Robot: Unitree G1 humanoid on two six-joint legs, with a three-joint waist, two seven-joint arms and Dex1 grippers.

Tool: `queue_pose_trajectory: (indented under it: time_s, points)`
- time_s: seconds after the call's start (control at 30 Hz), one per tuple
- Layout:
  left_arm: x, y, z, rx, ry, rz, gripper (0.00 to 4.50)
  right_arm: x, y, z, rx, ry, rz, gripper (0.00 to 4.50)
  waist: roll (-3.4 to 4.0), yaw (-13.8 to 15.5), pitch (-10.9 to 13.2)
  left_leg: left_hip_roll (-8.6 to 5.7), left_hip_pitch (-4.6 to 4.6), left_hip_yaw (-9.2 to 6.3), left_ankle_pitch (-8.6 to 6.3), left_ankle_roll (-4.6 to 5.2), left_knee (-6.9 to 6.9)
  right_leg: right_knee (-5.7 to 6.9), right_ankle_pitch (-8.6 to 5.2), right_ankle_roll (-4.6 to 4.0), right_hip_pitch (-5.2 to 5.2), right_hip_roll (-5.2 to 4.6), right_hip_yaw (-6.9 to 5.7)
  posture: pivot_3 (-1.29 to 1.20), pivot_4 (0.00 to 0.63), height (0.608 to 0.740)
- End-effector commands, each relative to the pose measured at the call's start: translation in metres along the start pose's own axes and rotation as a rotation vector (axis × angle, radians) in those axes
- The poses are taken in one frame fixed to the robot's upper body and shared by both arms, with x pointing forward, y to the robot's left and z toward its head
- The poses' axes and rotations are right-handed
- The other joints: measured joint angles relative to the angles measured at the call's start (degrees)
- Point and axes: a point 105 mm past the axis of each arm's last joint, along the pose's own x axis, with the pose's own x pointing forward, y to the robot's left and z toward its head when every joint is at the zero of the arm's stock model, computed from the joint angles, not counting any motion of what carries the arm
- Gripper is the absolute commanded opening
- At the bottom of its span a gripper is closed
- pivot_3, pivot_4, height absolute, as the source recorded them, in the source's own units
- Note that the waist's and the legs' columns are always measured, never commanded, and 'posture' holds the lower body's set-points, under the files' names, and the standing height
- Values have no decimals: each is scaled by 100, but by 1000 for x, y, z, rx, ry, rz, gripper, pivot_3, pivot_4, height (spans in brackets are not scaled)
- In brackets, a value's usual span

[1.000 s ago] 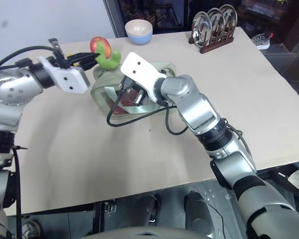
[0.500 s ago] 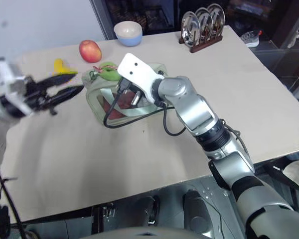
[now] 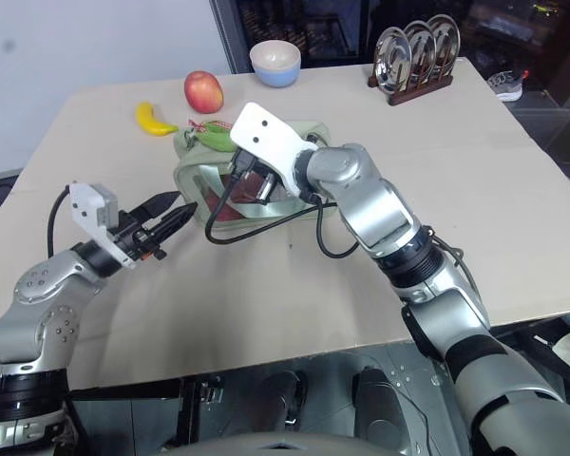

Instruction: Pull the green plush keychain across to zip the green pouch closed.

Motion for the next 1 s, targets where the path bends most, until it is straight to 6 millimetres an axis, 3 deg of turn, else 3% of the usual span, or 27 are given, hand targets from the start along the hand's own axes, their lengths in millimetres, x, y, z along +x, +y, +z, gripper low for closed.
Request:
queue_pose_trajectory:
  time_s: [0.03, 0.4, 1.0]
  points:
    - [7, -2, 8, 33, -38, 3, 2133, -5, 1, 18, -41, -58, -1, 0, 0, -4, 0, 0, 0, 2, 0, 0, 0, 0, 0, 0, 0, 0, 2, 0, 150, 740]
    - [0, -5, 25, -10, -113, -5, 2133, -7, -4, 13, -45, -41, -18, 0, -1, -2, 0, 0, -1, -1, 0, 0, 0, -2, 0, 0, 0, 0, 0, 0, 150, 740]
    - [8, 12, 17, 19, -60, 65, 2133, -9, -2, 11, -65, -44, -12, 0, 0, 0, 0, 0, -1, -1, 0, 0, -4, -5, 0, 0, 0, 0, -1, 0, 150, 740]
